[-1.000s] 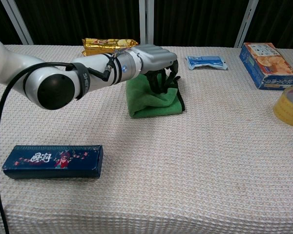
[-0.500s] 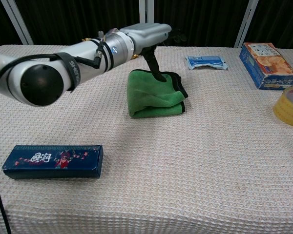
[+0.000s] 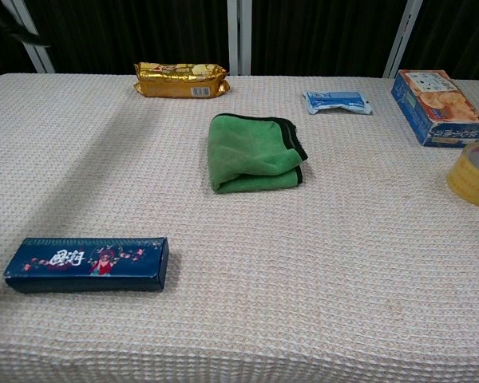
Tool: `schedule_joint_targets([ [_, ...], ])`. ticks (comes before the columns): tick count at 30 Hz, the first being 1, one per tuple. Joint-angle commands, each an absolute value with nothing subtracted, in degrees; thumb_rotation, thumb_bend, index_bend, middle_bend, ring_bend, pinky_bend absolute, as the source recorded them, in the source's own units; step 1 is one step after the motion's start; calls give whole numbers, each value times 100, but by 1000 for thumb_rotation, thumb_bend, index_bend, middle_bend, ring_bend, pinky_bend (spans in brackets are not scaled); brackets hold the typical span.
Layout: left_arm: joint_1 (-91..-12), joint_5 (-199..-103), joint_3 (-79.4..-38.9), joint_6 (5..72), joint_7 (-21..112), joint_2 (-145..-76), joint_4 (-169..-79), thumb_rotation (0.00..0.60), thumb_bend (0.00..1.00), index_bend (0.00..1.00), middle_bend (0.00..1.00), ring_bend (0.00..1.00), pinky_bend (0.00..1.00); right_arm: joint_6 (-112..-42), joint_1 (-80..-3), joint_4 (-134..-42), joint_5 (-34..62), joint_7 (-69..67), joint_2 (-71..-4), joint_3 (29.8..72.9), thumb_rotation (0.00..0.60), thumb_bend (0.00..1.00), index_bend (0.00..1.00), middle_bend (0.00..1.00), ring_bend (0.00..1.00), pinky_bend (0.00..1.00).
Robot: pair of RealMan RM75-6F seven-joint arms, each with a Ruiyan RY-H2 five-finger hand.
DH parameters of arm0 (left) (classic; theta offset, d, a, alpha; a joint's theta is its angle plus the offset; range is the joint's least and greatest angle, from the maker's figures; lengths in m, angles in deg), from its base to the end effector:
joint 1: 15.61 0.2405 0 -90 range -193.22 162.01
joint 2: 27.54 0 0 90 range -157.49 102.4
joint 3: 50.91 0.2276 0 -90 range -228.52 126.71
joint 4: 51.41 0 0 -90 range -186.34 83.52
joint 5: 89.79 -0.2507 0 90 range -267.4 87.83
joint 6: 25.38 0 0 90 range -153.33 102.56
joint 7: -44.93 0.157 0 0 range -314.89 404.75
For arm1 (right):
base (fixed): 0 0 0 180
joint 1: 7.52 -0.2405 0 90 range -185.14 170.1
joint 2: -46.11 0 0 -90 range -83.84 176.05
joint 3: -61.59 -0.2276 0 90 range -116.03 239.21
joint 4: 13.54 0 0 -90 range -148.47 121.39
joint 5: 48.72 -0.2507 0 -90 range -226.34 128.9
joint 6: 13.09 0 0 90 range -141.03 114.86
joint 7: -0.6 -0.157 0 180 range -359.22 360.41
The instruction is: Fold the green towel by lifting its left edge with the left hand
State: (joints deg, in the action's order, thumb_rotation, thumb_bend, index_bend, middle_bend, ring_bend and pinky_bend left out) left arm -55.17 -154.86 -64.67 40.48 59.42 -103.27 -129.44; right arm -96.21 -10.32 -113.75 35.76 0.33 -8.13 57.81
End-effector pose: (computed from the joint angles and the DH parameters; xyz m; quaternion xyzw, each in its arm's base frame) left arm -0.1865 0.4090 0.0790 -0.6477 -0.2812 -0.4028 0.5824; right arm -0.2993 -0.1873 0.1456 0.5900 -0.3985 0.3629 0.6012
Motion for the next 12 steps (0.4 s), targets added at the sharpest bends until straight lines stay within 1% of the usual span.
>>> schedule_joint_targets([
  [1, -4475, -15910, -5804, 4985, 5849, -9523, -13640, 600, 37, 204, 134, 181, 146, -9526, -1101, -11292, 3663, -323, -807, 5795, 600, 87, 64, 113, 0, 0],
  [3, -4089, -16073, -5568, 5297, 5743, -9312, -13783, 600, 37, 204, 134, 181, 145, -9476, -1138, -11247, 3728, -445, -828, 5816, 600, 87, 64, 113, 0, 0],
  [6, -3598, -16358, -5291, 5784, 5584, -9183, -13909, 600, 37, 204, 134, 181, 144, -9413, -1179, -11202, 3789, -525, -865, 5850, 600, 91, 63, 113, 0, 0],
  [9, -3166, -16635, -5073, 6256, 5471, -9204, -13982, 600, 37, 204, 133, 181, 143, -9406, -1187, -11166, 3821, -557, -962, 5879, 600, 93, 68, 113, 0, 0],
  [12, -2835, -16862, -4882, 6567, 5524, -9267, -14027, 600, 37, 205, 133, 181, 142, -9401, -1191, -11135, 3875, -514, -1043, 5922, 600, 93, 73, 113, 0, 0],
])
